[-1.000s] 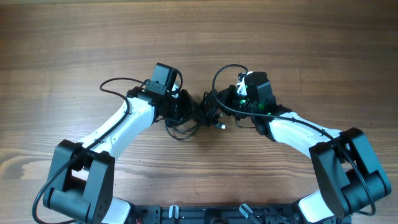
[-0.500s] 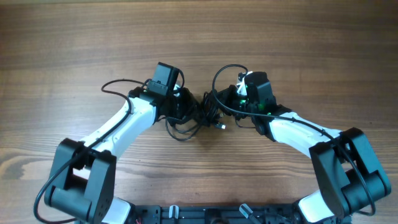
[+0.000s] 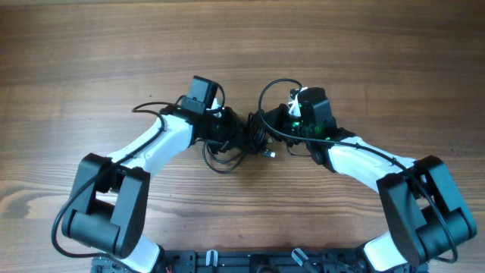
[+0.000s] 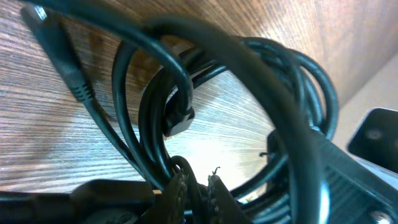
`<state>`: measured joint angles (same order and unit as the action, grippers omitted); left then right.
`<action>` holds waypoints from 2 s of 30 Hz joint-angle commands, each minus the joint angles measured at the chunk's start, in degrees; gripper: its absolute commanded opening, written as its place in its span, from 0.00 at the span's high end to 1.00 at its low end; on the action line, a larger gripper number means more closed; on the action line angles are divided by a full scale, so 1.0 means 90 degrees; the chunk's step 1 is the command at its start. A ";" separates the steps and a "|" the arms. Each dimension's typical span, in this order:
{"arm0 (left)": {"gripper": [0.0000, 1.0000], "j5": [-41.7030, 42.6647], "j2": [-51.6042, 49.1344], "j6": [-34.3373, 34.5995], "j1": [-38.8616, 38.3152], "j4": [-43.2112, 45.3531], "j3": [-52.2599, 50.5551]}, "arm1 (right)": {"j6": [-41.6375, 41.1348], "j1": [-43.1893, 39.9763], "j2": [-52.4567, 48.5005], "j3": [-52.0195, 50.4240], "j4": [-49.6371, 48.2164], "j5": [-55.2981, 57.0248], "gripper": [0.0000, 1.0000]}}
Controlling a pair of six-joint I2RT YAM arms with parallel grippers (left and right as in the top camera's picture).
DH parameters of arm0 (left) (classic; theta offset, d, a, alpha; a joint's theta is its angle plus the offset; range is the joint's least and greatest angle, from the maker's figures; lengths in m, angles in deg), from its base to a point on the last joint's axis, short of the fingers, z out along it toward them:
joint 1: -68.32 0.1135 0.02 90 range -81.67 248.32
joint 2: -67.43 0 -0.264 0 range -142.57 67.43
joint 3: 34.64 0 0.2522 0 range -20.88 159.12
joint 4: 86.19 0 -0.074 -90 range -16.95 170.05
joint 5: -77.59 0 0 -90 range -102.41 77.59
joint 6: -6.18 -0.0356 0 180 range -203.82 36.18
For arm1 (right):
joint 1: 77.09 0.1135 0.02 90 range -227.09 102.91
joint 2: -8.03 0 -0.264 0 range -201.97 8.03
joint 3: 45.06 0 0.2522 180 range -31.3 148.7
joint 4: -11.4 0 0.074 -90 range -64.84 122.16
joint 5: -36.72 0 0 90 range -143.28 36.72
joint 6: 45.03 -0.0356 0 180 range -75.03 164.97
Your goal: Untangle cables
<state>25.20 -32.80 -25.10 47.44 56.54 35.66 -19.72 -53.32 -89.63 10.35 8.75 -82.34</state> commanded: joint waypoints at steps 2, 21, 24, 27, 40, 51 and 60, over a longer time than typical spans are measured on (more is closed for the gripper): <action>0.80 0.0891 -0.0068 0.0051 0.0216 -0.0002 0.0075 | 0.0049 0.0032 -0.0029 0.0044 -0.0029 -0.0027 0.96; 0.75 0.0872 -0.0070 0.0653 0.0041 0.0024 0.0075 | 0.0041 0.0032 -0.0029 0.0044 -0.0027 -0.0032 0.96; 0.76 0.0704 -0.0070 0.0651 0.0041 0.0019 0.0075 | 0.0044 0.0032 -0.0029 0.0044 -0.0036 -0.0032 0.96; 0.73 0.0619 -0.0070 0.0680 0.0041 0.0024 0.0075 | 0.0053 0.0032 -0.0029 0.0044 -0.0049 -0.0032 0.96; 0.67 0.0580 -0.0075 0.0721 0.0010 0.0231 0.0075 | 0.0223 0.0032 -0.0029 0.0044 -0.0075 -0.0058 0.96; 0.85 0.0437 -0.0075 0.0719 -0.0323 0.0228 0.0075 | 0.0265 0.0032 -0.0029 0.0044 -0.0078 -0.0056 0.96; 0.91 0.0430 -0.0075 0.0670 -0.0323 -0.0058 0.0075 | 0.0335 0.0032 -0.0029 0.0044 -0.0114 -0.0053 0.96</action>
<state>27.54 -32.88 -18.56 45.87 56.94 35.66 -16.85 -53.32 -89.63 10.29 9.02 -82.16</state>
